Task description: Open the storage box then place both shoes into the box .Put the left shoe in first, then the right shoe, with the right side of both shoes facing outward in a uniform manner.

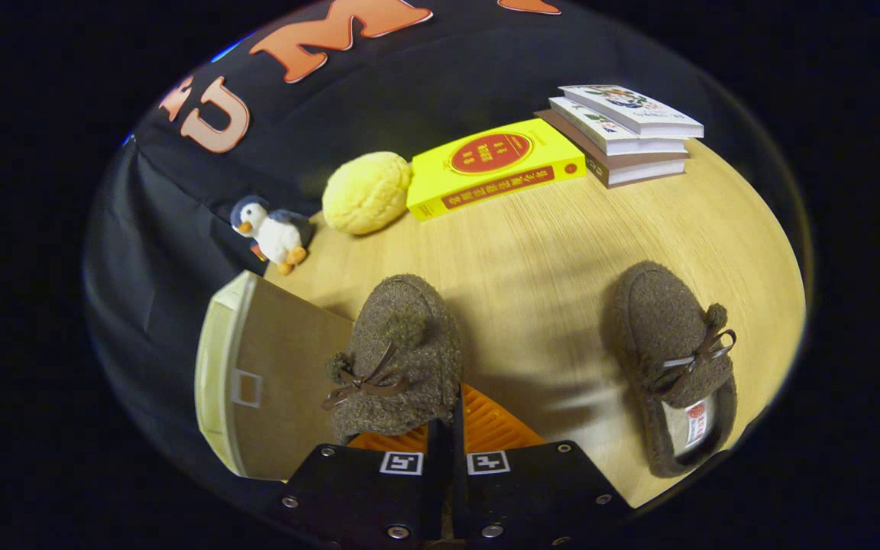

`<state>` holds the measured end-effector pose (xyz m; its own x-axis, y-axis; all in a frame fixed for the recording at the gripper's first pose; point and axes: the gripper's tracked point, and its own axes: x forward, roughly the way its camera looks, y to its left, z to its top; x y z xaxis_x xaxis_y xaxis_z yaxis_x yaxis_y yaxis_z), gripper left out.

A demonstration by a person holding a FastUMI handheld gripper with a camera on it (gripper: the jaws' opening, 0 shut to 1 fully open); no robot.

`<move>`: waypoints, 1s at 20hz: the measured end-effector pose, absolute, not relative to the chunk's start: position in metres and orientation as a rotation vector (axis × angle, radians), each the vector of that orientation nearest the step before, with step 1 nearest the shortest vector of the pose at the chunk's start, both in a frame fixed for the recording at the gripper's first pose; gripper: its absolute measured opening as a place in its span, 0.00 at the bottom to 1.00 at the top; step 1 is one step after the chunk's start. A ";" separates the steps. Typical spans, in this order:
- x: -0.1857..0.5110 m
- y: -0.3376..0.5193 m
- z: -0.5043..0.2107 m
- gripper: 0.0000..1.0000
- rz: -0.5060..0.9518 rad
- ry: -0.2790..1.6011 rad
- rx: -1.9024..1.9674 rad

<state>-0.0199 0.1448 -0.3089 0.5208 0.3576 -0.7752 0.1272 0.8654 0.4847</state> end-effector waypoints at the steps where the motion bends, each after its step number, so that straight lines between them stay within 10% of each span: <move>1: -0.013 0.154 -0.289 0.07 0.162 1.000 0.546; 10: 0.013 0.254 -0.190 0.07 0.321 0.925 0.512; 20: -0.005 0.383 -0.246 0.07 0.356 1.072 0.408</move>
